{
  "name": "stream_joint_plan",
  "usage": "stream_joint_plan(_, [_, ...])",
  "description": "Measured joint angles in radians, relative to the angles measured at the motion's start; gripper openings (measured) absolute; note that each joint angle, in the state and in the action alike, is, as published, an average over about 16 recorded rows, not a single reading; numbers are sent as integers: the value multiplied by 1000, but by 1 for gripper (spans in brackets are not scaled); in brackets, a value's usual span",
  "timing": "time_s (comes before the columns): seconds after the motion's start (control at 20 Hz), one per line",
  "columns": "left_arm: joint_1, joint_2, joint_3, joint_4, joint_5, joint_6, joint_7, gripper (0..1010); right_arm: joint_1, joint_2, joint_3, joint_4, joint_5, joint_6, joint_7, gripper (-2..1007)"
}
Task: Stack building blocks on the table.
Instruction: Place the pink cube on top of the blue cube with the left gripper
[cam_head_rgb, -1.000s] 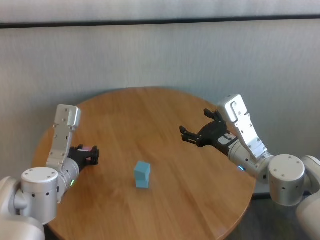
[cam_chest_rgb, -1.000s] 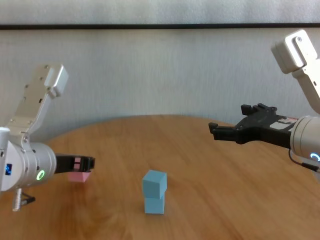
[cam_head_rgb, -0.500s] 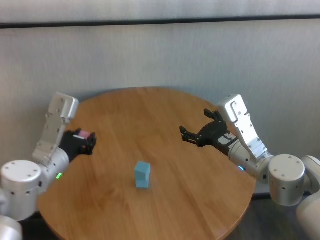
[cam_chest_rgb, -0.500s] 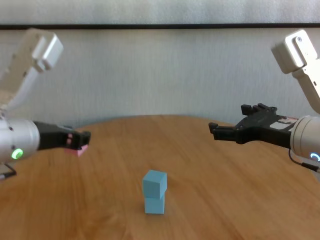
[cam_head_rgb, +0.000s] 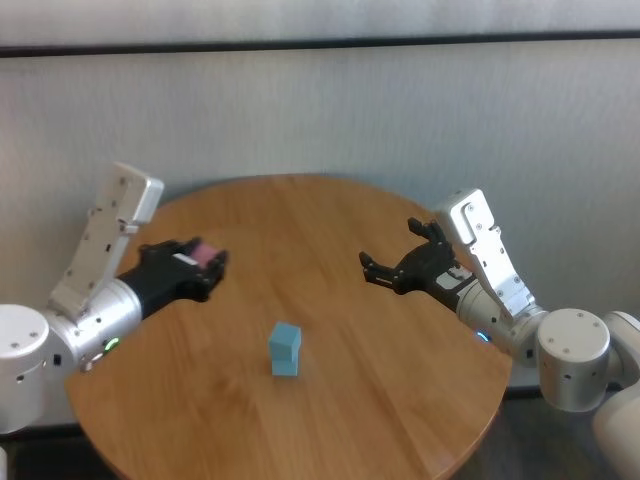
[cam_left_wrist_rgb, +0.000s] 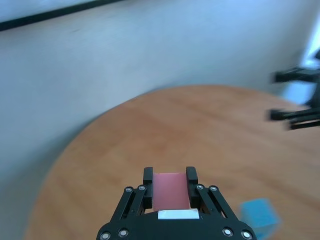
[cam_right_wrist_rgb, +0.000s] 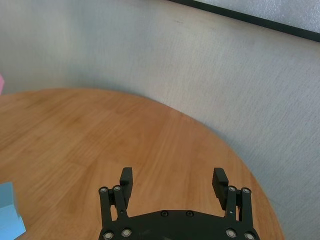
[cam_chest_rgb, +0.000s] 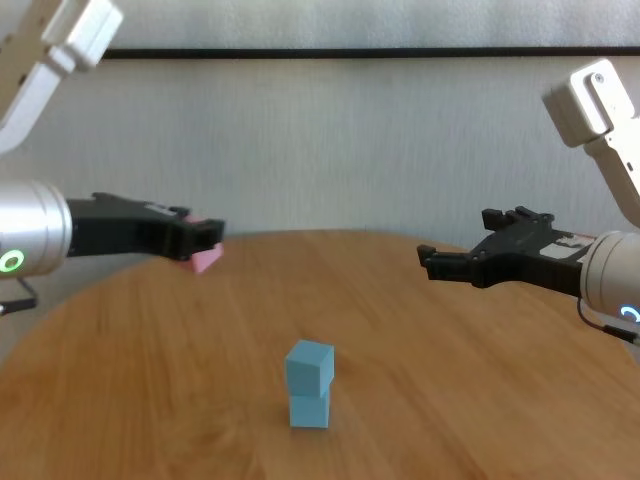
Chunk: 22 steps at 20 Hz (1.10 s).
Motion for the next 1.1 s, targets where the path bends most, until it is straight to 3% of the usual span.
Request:
stream_joint_plan(0.5, [7,36,41,-69,-69,1,-113,393,0,0,0,0,0,0,0,1005])
stream_joint_plan(1.1, [-3,83,101,-68,-108,26,-198,393,0,0,0,0,0,0,0,1005])
